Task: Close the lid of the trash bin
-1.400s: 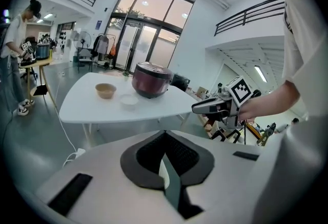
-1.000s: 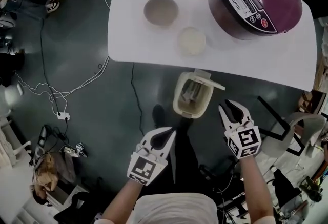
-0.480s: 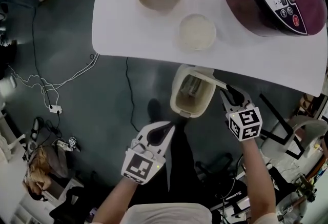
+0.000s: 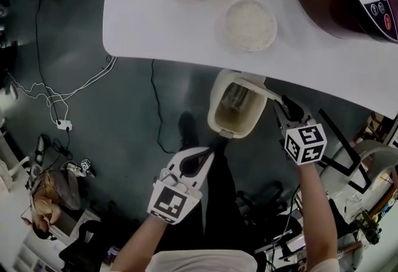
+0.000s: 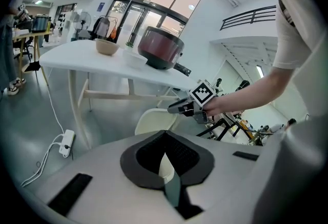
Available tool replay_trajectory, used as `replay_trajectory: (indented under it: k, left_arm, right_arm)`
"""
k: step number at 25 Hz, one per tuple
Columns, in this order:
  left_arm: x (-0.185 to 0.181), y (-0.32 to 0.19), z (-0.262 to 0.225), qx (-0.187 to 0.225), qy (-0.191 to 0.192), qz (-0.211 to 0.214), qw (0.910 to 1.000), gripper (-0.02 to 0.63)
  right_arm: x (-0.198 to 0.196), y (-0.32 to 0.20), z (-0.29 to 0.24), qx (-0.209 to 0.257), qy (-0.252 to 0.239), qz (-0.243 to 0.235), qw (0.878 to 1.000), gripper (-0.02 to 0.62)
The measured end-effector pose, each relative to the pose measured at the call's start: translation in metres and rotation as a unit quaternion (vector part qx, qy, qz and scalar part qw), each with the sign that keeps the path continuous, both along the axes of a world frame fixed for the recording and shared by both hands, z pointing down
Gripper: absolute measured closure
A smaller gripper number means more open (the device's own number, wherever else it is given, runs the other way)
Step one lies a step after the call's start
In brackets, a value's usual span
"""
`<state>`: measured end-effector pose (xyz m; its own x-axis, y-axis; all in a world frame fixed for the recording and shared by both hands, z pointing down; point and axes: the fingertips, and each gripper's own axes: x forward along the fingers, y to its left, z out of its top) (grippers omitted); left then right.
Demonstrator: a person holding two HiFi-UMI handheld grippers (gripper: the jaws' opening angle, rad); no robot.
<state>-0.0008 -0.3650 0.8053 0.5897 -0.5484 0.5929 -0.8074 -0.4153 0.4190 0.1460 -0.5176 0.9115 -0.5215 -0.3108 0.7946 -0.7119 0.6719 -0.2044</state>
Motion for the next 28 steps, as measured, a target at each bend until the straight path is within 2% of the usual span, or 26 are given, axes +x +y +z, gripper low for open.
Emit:
replay_trajectory:
  k: [16,28]
  left_arm:
    - [0.007,0.009,0.021,-0.01,0.002,0.014,0.9998,0.592]
    - [0.022,0.027,0.041,-0.025,0.001,0.027,0.9993,0.592]
  right_arm:
    - [-0.012,0.069,0.002,0.011,0.0,-0.052,0.999,0.483]
    - [-0.011,0.135,0.036,-0.027,0.0,-0.081,0.996,0.489]
